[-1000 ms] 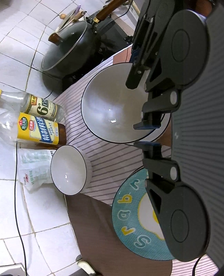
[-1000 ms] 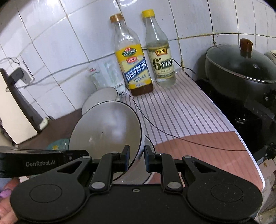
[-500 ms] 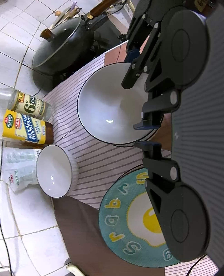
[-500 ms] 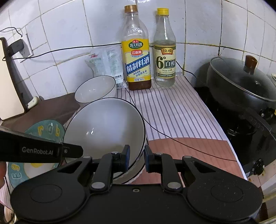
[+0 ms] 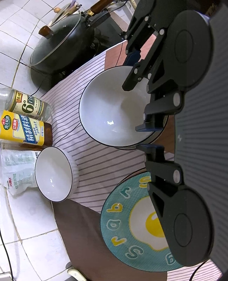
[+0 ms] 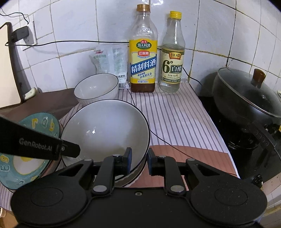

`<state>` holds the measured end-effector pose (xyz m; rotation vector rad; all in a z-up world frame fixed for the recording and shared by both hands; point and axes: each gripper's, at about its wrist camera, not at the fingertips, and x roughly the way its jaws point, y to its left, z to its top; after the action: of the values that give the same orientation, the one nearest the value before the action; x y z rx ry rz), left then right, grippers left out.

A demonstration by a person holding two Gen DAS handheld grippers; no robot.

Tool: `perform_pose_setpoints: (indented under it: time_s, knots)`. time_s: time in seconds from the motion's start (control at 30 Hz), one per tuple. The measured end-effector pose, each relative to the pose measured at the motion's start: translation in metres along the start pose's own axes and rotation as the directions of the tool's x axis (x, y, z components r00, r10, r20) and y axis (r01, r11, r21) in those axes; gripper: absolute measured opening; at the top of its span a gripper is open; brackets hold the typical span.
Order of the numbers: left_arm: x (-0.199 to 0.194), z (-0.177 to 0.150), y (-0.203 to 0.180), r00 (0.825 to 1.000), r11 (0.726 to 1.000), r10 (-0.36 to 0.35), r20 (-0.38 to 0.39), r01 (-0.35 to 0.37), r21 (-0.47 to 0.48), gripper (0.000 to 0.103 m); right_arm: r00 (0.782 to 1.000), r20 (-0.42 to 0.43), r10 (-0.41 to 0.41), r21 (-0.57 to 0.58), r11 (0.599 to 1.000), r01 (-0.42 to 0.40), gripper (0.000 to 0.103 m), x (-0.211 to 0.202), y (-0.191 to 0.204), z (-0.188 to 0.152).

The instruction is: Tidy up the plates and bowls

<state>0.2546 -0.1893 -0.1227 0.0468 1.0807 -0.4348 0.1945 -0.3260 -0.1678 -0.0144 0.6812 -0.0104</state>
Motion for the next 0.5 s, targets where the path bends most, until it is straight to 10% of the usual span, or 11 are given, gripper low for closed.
perform_pose_setpoints:
  time_s: [0.5]
  knots:
    - [-0.002, -0.001, 0.001, 0.999, 1.0, 0.015, 0.033, -0.014, -0.008, 0.023, 1.0, 0.026, -0.007, -0.038, 0.999, 0.008, 0.022, 0.001, 0.001, -0.011]
